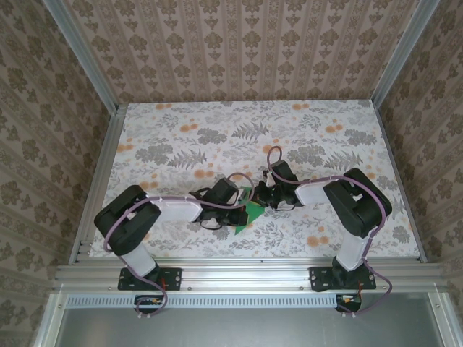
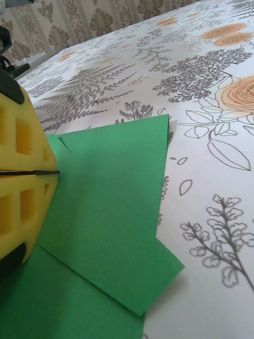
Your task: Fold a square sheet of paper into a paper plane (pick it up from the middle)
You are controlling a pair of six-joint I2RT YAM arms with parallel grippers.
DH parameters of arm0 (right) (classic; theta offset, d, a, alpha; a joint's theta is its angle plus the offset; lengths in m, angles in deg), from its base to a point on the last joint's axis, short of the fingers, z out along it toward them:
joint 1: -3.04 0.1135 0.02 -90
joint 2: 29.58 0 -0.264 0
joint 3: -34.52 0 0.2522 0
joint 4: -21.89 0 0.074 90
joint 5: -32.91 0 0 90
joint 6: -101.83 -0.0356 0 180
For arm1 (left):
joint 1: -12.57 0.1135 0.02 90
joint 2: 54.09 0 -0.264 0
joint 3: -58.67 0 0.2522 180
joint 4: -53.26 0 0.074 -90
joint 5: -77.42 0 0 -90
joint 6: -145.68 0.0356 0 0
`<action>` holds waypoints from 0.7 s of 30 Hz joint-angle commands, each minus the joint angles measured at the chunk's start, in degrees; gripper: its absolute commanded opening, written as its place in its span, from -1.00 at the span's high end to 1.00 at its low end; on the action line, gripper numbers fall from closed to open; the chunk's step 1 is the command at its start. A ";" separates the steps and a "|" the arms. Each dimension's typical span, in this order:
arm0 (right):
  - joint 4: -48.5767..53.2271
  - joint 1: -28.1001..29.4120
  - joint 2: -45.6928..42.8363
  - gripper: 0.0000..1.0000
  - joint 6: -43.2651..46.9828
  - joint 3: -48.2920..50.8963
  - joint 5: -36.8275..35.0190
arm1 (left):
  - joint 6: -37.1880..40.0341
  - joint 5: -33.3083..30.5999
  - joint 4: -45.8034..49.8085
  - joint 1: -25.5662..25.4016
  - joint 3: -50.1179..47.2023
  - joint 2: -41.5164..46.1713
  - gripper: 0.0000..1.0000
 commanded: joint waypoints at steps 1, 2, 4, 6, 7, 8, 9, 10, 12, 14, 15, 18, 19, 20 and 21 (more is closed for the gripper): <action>8.43 -0.31 1.61 0.81 1.31 0.73 -5.47 | -1.17 2.79 7.47 -0.66 -5.26 1.87 0.94; 8.52 -0.32 1.74 0.81 1.31 0.68 -5.48 | -0.92 2.94 7.99 -0.65 -5.85 2.65 0.93; 8.46 -0.32 1.84 0.81 1.31 0.58 -5.60 | -0.32 3.27 8.91 -0.75 -6.72 3.94 0.91; 8.44 -0.32 1.94 0.81 1.32 0.51 -5.61 | 0.25 3.86 10.20 -0.83 -7.37 5.21 0.90; 8.37 -0.32 1.96 0.81 1.22 0.51 -5.55 | 0.33 4.00 10.70 -0.89 -7.88 5.75 0.90; 8.37 -0.32 1.94 0.81 1.22 0.51 -5.59 | 0.36 4.12 11.35 -1.01 -8.42 6.54 0.89; 8.35 -0.31 1.94 0.81 1.13 0.51 -5.58 | 0.36 4.39 12.05 -1.01 -9.07 7.55 0.89; 8.30 -0.32 1.94 0.82 1.05 0.51 -5.59 | 0.32 4.33 12.75 -1.09 -9.68 8.43 0.88; 8.19 -0.23 1.80 0.81 0.98 0.51 -5.58 | 0.12 3.70 14.96 -1.09 -11.12 11.14 0.86; 8.12 -0.17 1.73 0.81 0.92 0.51 -5.50 | 0.21 2.39 18.01 -0.97 -11.69 13.82 0.85; 7.98 -0.14 1.72 0.81 0.87 0.42 -5.33 | 0.34 2.06 19.53 -0.84 -11.80 15.50 0.85; 6.94 0.20 1.20 0.80 0.51 0.13 -4.02 | 0.10 1.60 21.90 -0.03 -11.31 20.10 0.83; 6.86 0.43 0.86 0.80 0.35 -0.13 -3.64 | 0.04 1.51 22.42 0.13 -10.63 21.19 0.82; 6.72 0.74 0.33 0.79 0.42 -0.68 -2.93 | 0.07 1.37 22.98 0.49 -9.79 22.75 0.80; 6.90 0.97 -0.80 0.77 0.43 -1.15 -2.40 | 0.05 0.88 23.63 0.89 -8.56 24.03 0.77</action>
